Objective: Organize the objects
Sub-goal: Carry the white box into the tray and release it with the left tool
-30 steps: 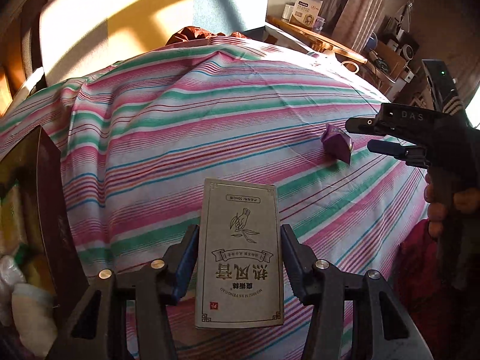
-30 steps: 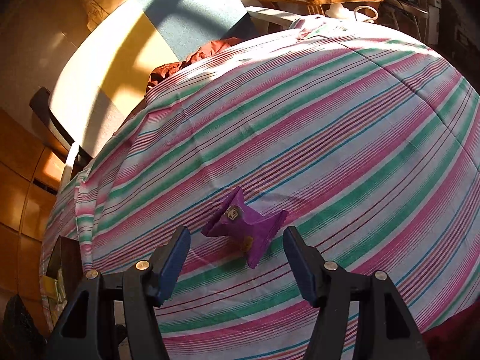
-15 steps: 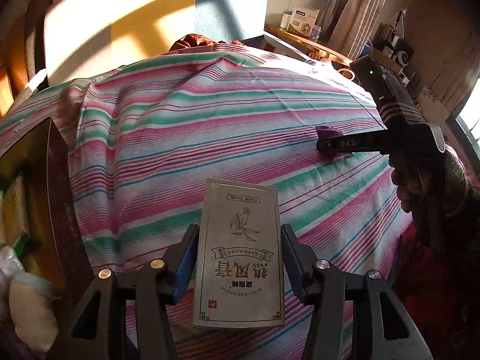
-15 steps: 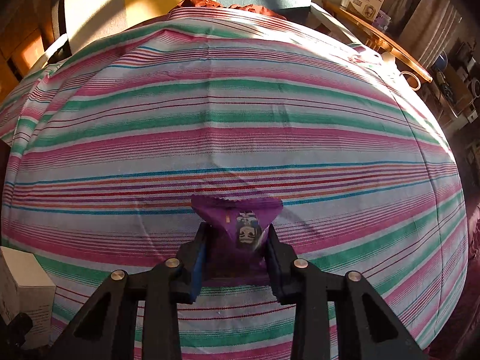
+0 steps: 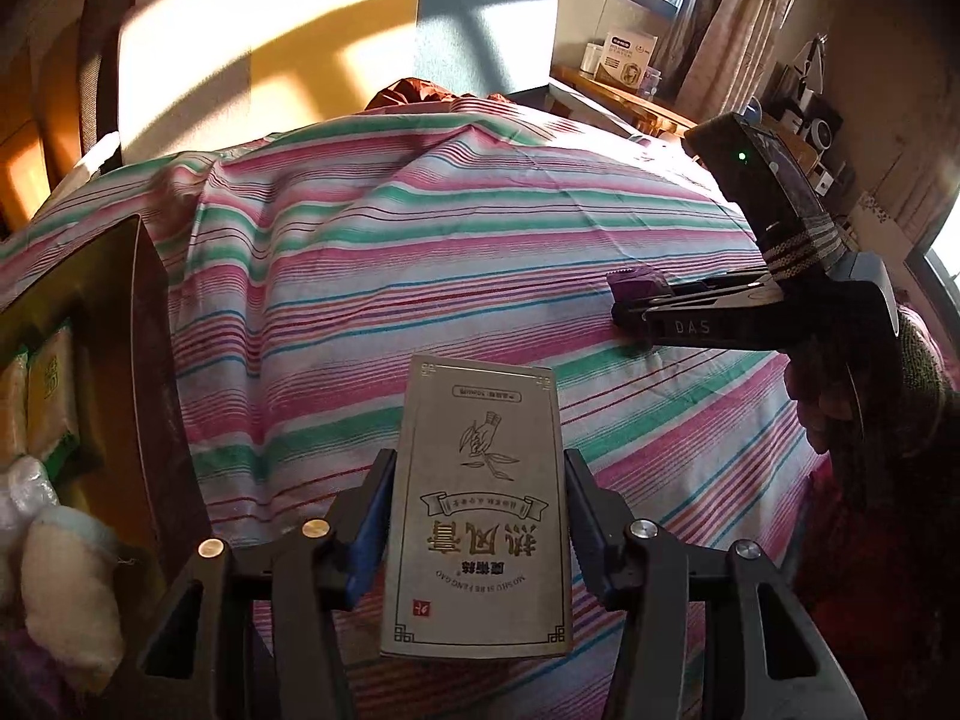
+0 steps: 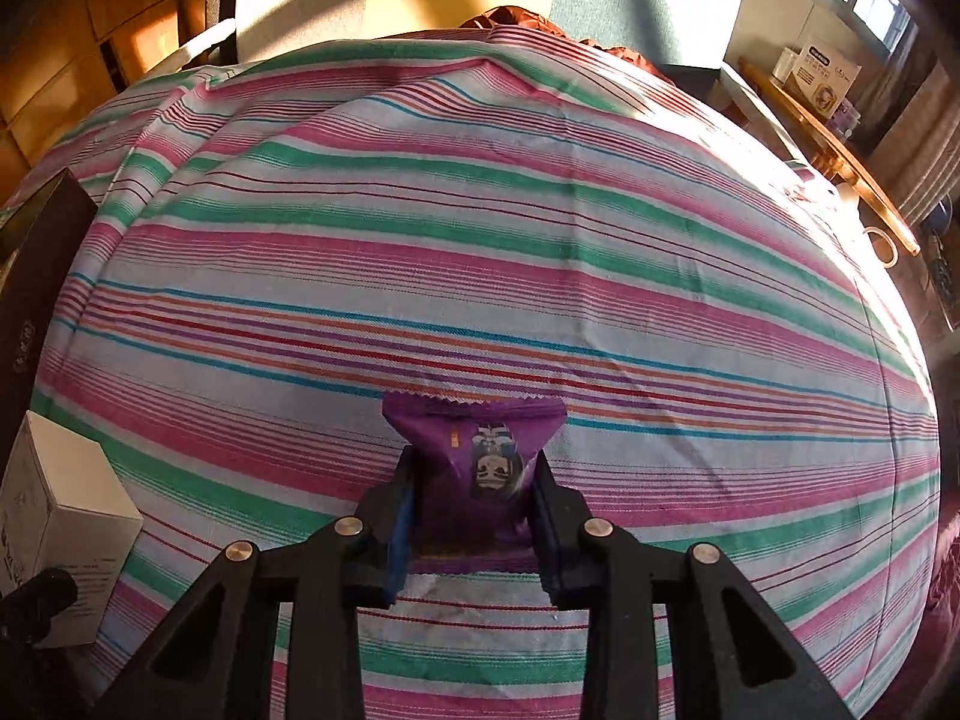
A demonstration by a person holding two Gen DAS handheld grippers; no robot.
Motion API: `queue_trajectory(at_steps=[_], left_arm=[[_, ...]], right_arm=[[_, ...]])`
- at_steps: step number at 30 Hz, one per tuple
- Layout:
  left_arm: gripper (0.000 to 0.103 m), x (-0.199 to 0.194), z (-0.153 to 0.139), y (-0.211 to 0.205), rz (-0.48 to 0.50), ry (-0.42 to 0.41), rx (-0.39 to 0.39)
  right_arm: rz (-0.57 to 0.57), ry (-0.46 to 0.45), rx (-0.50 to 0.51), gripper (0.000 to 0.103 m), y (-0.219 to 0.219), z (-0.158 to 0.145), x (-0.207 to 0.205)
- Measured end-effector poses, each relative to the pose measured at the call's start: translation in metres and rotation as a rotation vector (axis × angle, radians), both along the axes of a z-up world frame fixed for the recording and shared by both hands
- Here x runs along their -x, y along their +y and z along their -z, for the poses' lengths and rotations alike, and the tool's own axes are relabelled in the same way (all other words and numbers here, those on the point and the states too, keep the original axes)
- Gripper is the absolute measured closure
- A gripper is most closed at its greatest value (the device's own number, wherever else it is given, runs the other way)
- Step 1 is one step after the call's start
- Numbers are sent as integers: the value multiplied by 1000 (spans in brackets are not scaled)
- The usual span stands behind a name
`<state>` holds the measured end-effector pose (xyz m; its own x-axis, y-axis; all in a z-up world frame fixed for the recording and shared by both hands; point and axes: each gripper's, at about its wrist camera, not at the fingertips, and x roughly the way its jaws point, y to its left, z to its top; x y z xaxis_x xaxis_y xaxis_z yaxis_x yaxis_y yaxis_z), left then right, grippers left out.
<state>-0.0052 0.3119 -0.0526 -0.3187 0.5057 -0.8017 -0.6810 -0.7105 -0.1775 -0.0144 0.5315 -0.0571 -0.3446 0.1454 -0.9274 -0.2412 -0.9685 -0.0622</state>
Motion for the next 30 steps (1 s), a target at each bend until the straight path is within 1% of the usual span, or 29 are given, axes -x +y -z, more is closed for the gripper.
queue_trajectory(at_steps=[4,9,13,14,16,20,23,26,30], left_arm=[[50,-4,-3,-6,-15,2,4],[50,-11,-13,-17,-23,31,-1],[50,-14,-27,-31,-44,49,-20],[49,-15,-31,-36,-55,57,-24],[49,-15,-43,-48,-78,83,-34],[49,-10,-69,-83,-159,160,-41],[49,-1,-83,-113,-243,207,-31],[49,6,-93,-142,-323,248,-13],[49,13,-98,-177,-407,286,8]], right_arm=[[-1,4,3,70,-2,2,0],[12,15,25,69,-1,3,-3],[16,18,30,69,0,5,-3],[15,18,29,69,6,7,-1],[5,21,19,69,5,7,-1],[-10,24,-4,69,0,7,-2],[-17,26,-16,69,-1,7,-3],[-19,28,-24,69,-3,8,-3],[-19,30,-28,69,-4,8,-3]])
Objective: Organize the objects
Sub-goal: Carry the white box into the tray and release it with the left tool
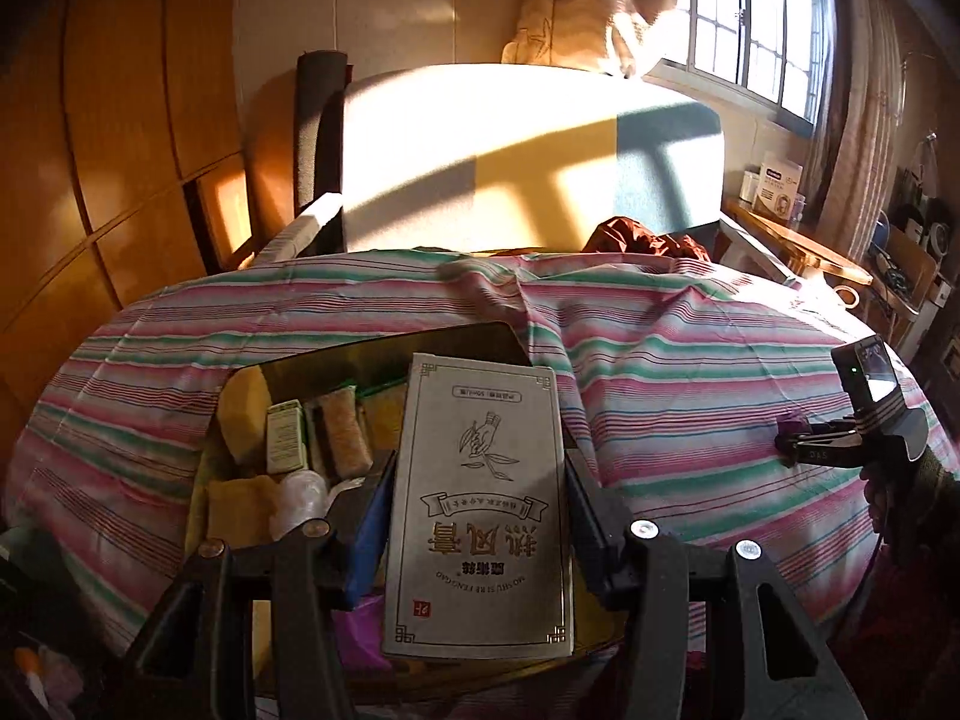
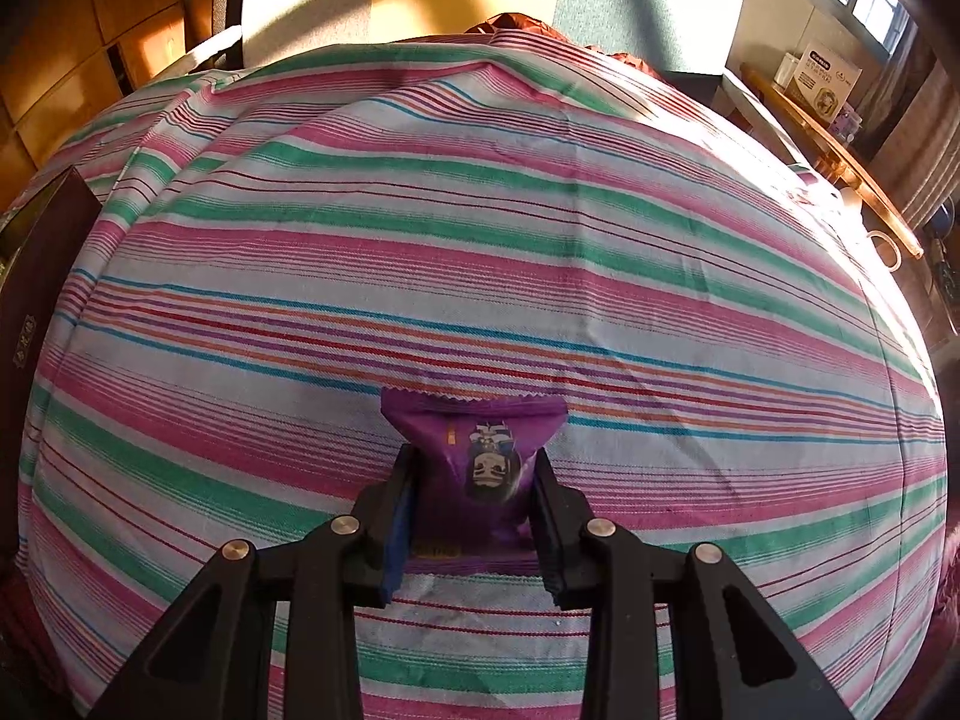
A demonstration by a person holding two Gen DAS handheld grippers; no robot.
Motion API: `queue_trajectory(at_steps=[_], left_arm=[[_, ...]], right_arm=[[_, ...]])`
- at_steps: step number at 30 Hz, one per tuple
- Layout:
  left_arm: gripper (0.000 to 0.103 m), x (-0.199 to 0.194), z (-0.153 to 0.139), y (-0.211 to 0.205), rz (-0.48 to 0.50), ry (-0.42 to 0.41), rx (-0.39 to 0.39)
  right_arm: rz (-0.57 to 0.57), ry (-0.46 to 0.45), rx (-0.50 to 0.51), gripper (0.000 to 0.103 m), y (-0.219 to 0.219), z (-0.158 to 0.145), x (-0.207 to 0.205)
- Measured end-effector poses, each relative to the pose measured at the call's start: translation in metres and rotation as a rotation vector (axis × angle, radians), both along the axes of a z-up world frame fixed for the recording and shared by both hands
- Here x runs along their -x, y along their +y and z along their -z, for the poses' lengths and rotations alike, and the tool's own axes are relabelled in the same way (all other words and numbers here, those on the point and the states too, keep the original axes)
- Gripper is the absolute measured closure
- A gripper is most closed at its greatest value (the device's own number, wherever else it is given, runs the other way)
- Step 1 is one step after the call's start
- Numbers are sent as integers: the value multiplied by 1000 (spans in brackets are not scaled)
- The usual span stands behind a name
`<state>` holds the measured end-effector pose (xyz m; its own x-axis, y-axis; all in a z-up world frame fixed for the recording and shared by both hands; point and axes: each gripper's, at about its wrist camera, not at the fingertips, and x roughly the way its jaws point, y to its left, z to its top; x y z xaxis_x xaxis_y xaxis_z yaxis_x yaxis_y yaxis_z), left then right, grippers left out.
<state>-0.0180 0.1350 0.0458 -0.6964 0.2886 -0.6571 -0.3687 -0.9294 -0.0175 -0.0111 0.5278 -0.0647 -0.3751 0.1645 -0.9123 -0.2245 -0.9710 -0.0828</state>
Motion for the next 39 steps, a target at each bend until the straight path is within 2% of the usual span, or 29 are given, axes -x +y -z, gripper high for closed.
queue_trajectory(at_steps=[9,16,20,24,32,39], left_arm=[[49,11,11,-54,-127,-10,5],[49,26,26,-87,-175,-100,-86],[49,37,34,-97,-211,-123,-88],[49,55,42,-88,-191,-185,-131],[49,102,47,-32,-115,-245,-162],[49,149,69,9,-110,-372,-224]], right_arm=[[-1,1,-17,69,-4,0,0],[-5,2,-31,69,-7,-1,-2],[-9,1,-37,69,-8,-1,-2],[-14,0,-44,69,-8,0,-2],[-19,-1,-51,69,-10,0,-2],[-25,0,-55,69,-11,0,-1]])
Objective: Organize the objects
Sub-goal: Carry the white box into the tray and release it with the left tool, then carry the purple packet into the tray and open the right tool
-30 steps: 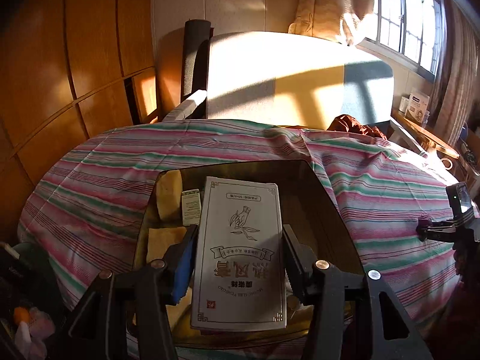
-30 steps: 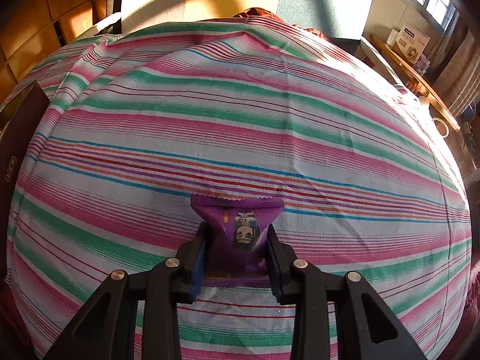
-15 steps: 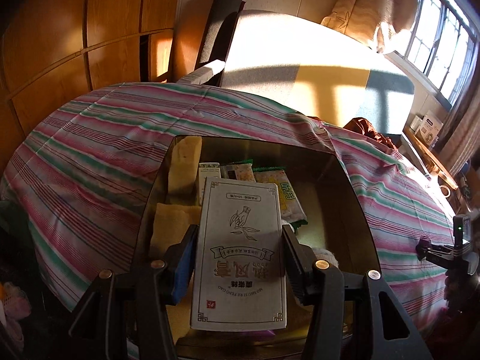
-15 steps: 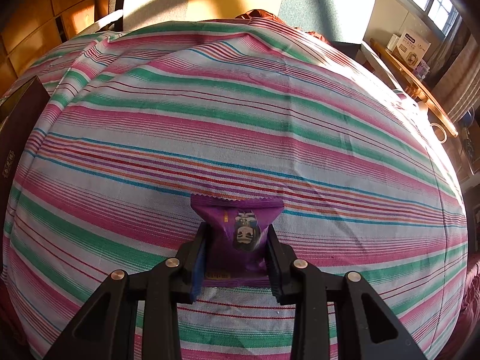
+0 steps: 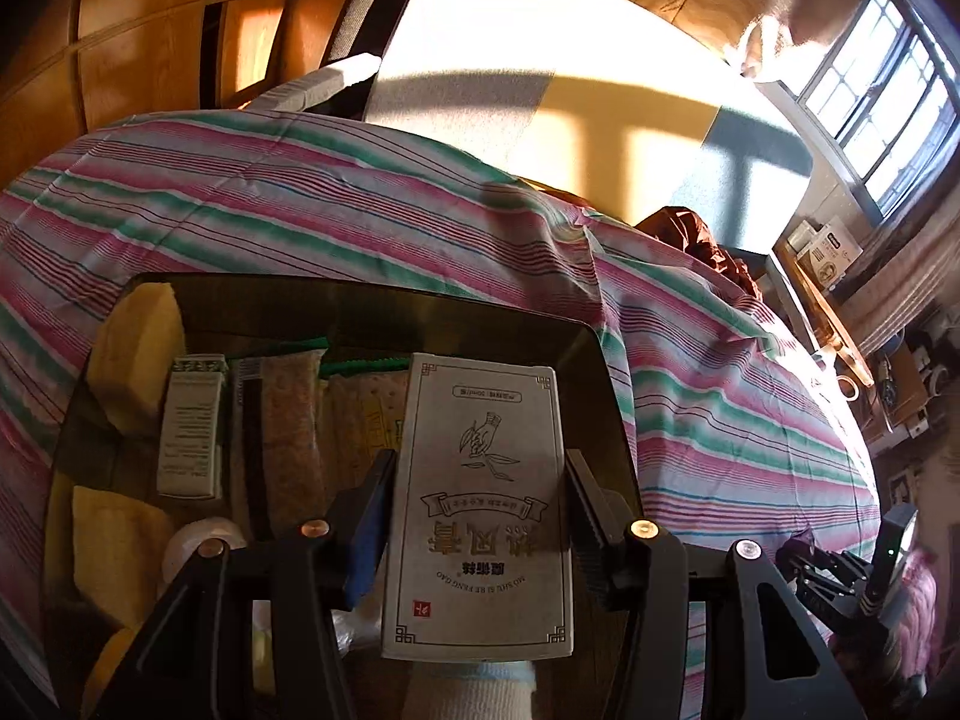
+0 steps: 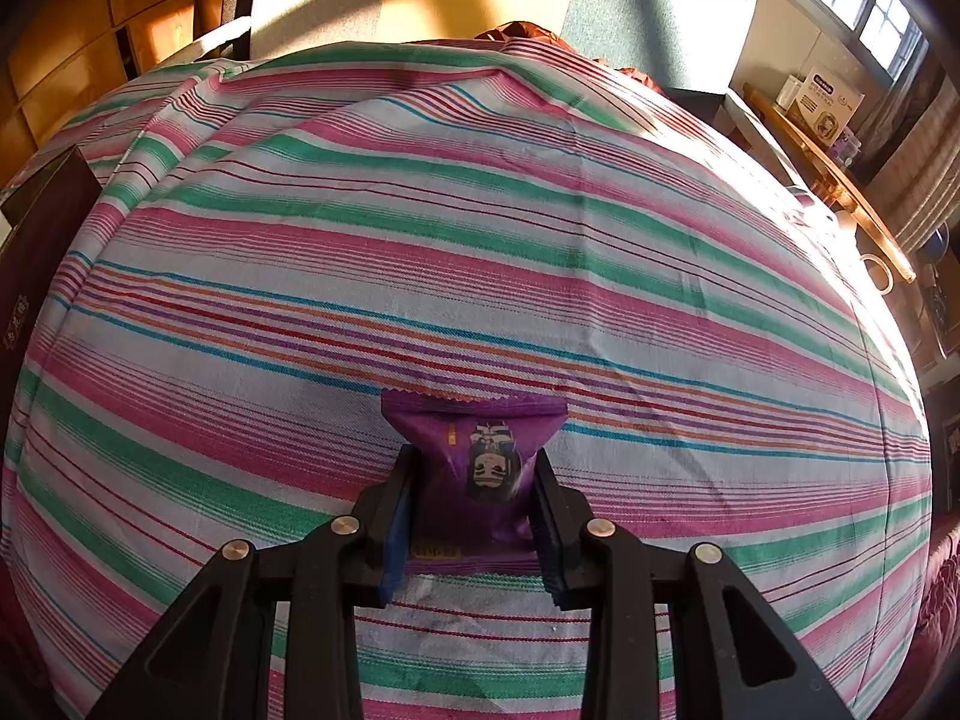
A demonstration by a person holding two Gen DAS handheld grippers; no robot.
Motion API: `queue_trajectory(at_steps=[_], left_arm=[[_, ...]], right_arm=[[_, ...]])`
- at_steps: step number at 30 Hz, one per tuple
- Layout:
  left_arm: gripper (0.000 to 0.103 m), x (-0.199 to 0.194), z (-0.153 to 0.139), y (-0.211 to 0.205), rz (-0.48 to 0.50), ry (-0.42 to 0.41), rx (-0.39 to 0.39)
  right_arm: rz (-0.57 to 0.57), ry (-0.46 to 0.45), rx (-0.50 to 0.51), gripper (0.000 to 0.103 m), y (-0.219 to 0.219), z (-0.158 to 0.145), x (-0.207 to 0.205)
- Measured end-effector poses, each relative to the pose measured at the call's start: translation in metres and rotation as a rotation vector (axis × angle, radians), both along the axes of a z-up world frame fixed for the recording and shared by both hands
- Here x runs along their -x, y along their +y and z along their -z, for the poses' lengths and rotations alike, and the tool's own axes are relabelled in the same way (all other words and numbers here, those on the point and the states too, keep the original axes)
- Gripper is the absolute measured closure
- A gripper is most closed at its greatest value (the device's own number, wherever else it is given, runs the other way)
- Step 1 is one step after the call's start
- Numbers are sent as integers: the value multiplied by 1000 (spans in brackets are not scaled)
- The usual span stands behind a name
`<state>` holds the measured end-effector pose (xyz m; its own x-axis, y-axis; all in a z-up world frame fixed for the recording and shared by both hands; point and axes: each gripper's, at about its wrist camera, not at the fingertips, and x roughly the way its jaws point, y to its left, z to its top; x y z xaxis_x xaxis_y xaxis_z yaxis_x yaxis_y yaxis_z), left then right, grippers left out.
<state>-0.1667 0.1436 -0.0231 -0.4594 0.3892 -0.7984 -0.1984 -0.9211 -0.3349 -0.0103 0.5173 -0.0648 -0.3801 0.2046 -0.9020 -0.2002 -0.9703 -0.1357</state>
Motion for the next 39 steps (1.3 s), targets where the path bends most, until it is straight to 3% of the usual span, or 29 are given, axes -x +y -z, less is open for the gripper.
queue_trajectory(at_steps=[5,9,19,33,39], left_arm=[[49,19,16,18,-9,-44,-17],[47,28,26,30,-6,-43,28],[37,16,28,26,-8,-12,73],[34,-52,-27,-6,-26,223,154],[33,-80,-46,-31,-54,284,183]], right_arm=[[-5,1,-2,69,1,0,2],[-6,1,-3,69,2,1,3],[-7,1,-7,69,2,2,6],[-10,0,-17,69,0,3,6],[-9,0,-19,69,1,3,7]])
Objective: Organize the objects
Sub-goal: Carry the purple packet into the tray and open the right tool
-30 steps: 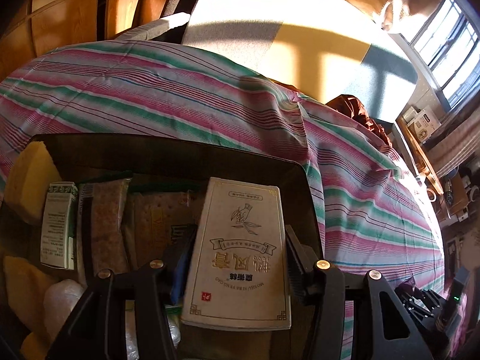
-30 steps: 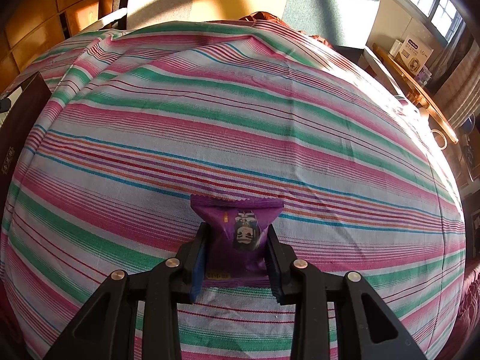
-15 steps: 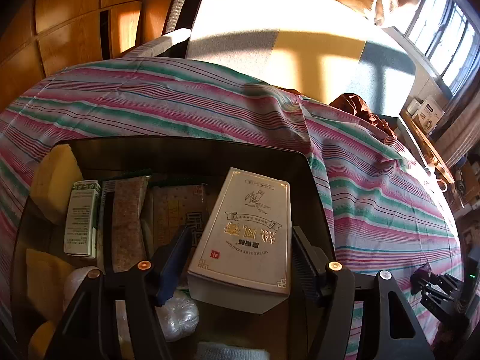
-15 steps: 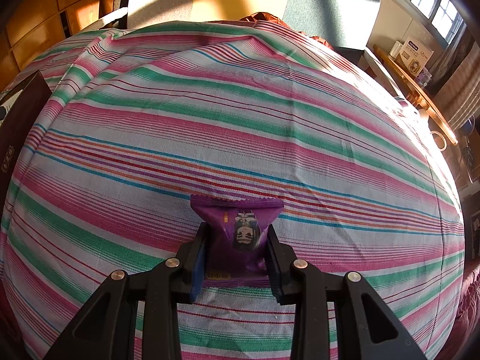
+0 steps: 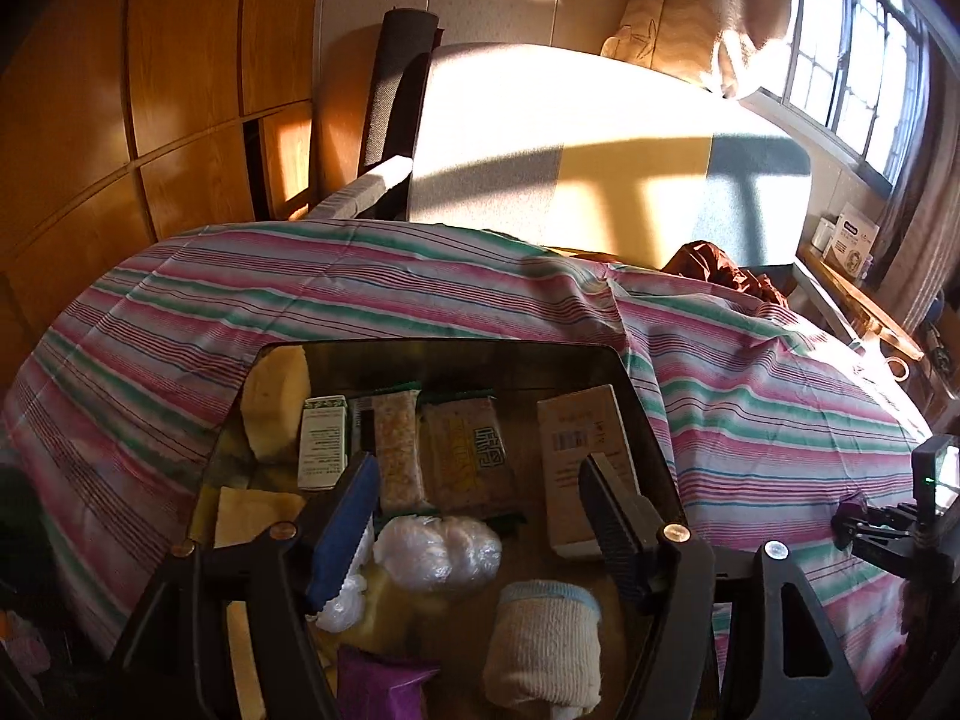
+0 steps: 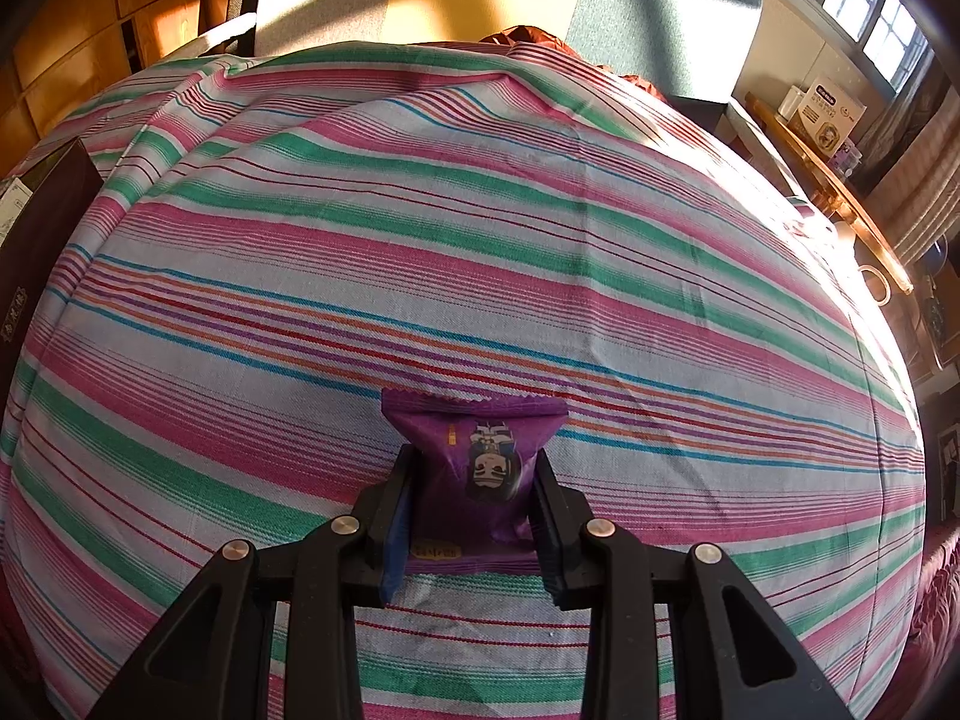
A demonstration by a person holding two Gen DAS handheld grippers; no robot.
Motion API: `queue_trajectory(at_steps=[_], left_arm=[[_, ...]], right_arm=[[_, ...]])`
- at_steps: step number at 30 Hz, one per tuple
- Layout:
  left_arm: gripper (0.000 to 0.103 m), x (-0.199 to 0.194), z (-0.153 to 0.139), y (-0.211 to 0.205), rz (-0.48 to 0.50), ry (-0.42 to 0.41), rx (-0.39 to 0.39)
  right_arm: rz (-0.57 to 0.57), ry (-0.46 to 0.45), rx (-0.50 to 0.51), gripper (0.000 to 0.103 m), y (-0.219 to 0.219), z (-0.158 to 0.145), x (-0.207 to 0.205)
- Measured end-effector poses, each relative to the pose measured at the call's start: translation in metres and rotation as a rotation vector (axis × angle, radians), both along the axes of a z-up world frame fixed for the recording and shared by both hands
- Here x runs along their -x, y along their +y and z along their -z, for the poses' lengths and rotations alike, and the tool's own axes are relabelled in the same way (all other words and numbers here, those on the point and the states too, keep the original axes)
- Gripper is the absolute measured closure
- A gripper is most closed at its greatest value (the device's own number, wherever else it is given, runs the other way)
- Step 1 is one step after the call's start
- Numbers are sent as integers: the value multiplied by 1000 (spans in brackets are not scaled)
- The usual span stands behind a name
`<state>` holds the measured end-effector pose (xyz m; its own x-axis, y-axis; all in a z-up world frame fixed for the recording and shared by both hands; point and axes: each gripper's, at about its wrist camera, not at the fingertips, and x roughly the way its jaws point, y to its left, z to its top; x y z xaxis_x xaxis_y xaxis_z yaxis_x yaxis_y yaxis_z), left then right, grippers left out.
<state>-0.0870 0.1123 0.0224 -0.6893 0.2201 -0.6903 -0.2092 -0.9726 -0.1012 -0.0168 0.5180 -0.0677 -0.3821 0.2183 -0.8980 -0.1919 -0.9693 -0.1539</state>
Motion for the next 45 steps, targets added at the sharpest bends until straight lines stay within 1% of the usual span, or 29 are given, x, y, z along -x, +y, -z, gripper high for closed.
queue_trajectory(at_steps=[11,14,21,23,26,30,33,36,39,41,43,45], left_arm=[[31,-34,-15,-41,-54,55,36],[30,-38,-17,-50,-63,56,31],[30,-48,-16,-66,-78,53,25],[29,-50,-15,-70,-80,52,27],[28,-53,-12,-77,-87,46,26],[28,-55,-5,-88,-102,27,22],[25,-58,1,-100,-124,11,17],[22,-61,4,-114,-151,6,15],[18,-64,4,-127,-180,10,12],[16,-66,4,-134,-191,12,8],[10,-67,4,-140,-198,5,-15],[0,-69,3,-145,-206,9,-29]], right_arm=[[4,-18,-39,70,-3,1,5],[16,-32,-61,70,-6,1,6],[74,-65,-108,71,-16,-1,9],[93,-70,-90,71,-19,-4,10],[100,-44,8,71,-31,-13,10],[-7,58,98,71,-86,-40,15],[-123,132,153,70,-141,-64,23],[-250,177,193,70,-201,-79,35],[-354,199,208,70,-255,-86,45],[-401,191,205,70,-284,-85,52],[-434,168,216,70,-305,-78,60],[-466,153,232,70,-323,-72,64]])
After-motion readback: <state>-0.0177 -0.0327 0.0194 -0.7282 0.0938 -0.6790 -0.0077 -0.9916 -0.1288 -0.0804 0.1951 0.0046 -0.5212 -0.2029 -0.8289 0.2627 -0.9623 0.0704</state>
